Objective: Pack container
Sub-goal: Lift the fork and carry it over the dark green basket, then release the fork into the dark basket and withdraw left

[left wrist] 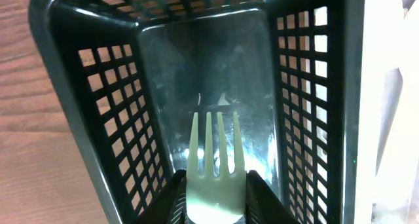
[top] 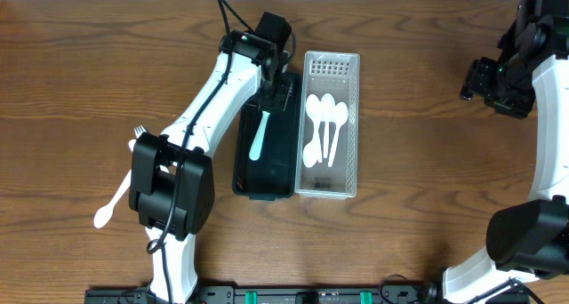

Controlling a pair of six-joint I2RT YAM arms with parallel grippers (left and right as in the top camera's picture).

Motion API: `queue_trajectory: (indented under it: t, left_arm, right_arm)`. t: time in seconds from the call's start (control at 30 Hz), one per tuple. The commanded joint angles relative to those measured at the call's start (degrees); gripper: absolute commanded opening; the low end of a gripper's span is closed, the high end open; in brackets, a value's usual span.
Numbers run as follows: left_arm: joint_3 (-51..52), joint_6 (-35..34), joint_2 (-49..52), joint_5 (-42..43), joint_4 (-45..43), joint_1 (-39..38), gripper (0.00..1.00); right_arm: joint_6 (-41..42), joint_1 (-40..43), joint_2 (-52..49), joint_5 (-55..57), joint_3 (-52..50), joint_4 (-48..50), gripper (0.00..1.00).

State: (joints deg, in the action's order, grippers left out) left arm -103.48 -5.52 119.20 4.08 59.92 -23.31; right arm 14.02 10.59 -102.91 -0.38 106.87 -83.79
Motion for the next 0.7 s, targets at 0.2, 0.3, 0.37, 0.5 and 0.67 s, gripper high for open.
queue_trajectory:
  t: [0.2,0.3,0.37,0.5,0.67]
  left_arm:
    - [0.48,-2.25,0.72,-1.18,0.9,-0.13,0.38]
    - [0.48,-2.25,0.72,-1.18,1.01,-0.13,0.5]
    - [0.48,-2.27,0.72,-1.16,1.27,-0.13,0.5]
    - [0.46,-2.27,0.59,-1.22,1.97,-0.13,0.48]
    - [-0.17,-2.05,-2.21,-6.03,2.91,-0.28,0.48]
  right_arm:
    - [-0.85,-0.04,-0.17,0.59,0.2,-0.79,0.69]
    - [-0.85,-0.04,-0.17,0.59,0.2,-0.79,0.69]
    - [-0.83,-0.04,-0.17,0.59,0.2,-0.79,0.69]
    - [-1.07,-0.04,-0.17,0.59,0.2,-1.11,0.69]
    - [-3.52,-0.04,-0.17,0.59,0.2,-1.09,0.7]
